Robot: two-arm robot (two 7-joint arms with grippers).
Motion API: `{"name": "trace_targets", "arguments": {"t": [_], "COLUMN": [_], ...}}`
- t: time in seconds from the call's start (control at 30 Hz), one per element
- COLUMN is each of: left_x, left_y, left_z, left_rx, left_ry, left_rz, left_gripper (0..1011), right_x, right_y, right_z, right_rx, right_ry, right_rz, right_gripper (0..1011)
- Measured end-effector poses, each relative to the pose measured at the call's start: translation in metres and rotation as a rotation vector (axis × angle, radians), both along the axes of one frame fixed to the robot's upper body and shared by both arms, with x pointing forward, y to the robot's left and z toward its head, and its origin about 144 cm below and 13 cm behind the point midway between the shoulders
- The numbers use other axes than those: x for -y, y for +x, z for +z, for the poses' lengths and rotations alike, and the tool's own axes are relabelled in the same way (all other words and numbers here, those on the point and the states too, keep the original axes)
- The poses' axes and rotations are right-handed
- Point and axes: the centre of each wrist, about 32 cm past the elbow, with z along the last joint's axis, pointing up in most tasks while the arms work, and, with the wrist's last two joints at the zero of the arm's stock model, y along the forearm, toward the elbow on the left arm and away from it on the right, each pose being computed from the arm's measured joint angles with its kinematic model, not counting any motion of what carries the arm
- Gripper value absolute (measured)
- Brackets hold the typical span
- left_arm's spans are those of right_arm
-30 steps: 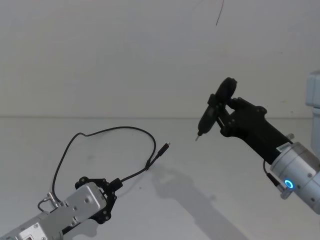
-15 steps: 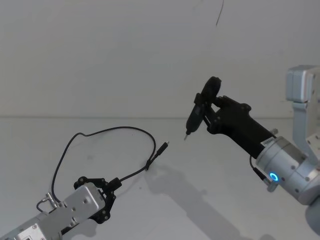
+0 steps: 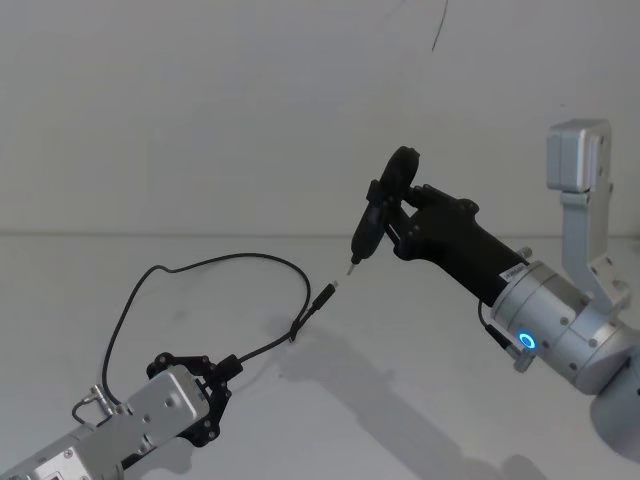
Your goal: Pick up the data cable with the one hand.
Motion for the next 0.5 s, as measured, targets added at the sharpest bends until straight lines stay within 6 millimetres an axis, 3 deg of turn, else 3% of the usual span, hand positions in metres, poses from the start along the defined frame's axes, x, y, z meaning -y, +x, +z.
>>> {"name": "trace_targets", "arguments": {"t": [0.5], "left_x": [-0.0001], "left_y": [-0.0002], "left_z": [-0.0002], "left_rx": [0.001], "left_ry": [-0.001], "left_rz": [0.001], "left_gripper": [42], "right_x": [-0.0068], "right_y": [0.0044], "right_z": [-0.0032], "right_rx": [-0.012], "right_ry": [0.017], "right_rz": [0.02], "right_gripper": [263]}}
